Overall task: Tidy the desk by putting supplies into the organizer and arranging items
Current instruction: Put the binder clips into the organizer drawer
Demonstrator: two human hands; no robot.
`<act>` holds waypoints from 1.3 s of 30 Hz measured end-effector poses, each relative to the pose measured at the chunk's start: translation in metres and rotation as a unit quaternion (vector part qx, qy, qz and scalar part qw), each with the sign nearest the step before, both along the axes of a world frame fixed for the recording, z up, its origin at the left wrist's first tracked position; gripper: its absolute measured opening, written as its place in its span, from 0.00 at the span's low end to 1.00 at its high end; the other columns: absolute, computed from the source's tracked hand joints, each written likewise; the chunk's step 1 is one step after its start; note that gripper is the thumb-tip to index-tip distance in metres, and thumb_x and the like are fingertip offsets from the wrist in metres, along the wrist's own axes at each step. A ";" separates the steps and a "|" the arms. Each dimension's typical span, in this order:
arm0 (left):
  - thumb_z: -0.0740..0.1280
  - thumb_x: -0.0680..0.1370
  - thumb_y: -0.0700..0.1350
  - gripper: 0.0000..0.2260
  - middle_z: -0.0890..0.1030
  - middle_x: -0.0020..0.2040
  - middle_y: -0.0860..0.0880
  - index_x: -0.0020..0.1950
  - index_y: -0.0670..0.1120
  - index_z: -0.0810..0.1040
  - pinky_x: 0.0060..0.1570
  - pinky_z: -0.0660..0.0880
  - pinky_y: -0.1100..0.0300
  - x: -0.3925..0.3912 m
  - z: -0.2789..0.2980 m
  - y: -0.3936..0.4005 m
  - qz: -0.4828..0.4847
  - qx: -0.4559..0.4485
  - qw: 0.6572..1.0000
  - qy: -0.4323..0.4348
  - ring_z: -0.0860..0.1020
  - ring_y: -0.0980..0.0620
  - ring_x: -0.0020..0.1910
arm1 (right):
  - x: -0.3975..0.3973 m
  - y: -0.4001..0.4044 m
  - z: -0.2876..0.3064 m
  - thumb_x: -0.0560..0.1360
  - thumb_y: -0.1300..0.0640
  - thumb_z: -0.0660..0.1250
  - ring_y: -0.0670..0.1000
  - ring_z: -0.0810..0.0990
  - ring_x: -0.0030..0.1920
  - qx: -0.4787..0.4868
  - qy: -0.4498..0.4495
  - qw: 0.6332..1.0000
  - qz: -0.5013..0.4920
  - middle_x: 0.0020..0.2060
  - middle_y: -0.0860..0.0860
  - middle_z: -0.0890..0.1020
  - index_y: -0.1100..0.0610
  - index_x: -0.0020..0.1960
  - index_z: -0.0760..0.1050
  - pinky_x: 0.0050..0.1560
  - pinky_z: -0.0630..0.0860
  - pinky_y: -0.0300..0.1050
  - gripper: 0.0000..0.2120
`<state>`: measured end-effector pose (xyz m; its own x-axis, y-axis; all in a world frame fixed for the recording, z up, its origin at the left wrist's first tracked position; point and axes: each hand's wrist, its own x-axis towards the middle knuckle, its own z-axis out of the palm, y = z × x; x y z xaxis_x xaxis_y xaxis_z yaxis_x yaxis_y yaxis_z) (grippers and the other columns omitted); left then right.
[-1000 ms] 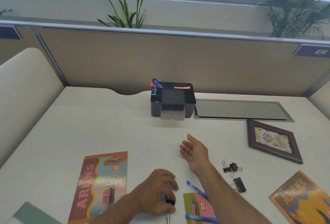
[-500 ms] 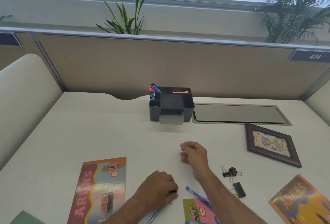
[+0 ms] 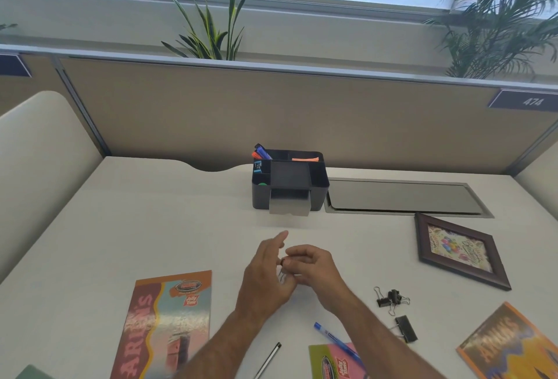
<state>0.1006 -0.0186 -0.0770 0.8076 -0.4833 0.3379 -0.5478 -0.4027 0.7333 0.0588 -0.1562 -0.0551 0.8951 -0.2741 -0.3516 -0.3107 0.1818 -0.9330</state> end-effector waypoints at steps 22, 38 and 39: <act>0.49 0.76 0.72 0.36 0.64 0.76 0.44 0.75 0.51 0.66 0.70 0.53 0.37 0.017 -0.059 -0.002 0.037 0.333 0.940 -0.072 0.62 0.43 0.75 | 0.115 -0.043 0.064 0.78 0.65 0.65 0.56 0.81 0.52 -0.645 -0.006 0.753 0.134 0.55 0.55 0.82 0.56 0.63 0.77 0.58 0.79 0.50 0.15; 0.50 0.76 0.72 0.35 0.63 0.77 0.45 0.76 0.51 0.65 0.70 0.52 0.37 0.017 -0.058 -0.002 0.030 0.349 0.935 -0.055 0.61 0.44 0.76 | 0.116 -0.041 0.058 0.76 0.66 0.68 0.56 0.77 0.60 -0.625 0.046 0.754 0.197 0.62 0.55 0.79 0.55 0.67 0.73 0.64 0.73 0.48 0.21; 0.50 0.76 0.71 0.35 0.63 0.77 0.45 0.75 0.51 0.66 0.70 0.52 0.37 0.017 -0.058 -0.001 0.029 0.350 0.935 -0.057 0.61 0.44 0.76 | 0.112 -0.045 0.058 0.75 0.67 0.67 0.55 0.77 0.60 -0.626 0.027 0.758 0.181 0.62 0.54 0.79 0.55 0.67 0.74 0.64 0.73 0.47 0.22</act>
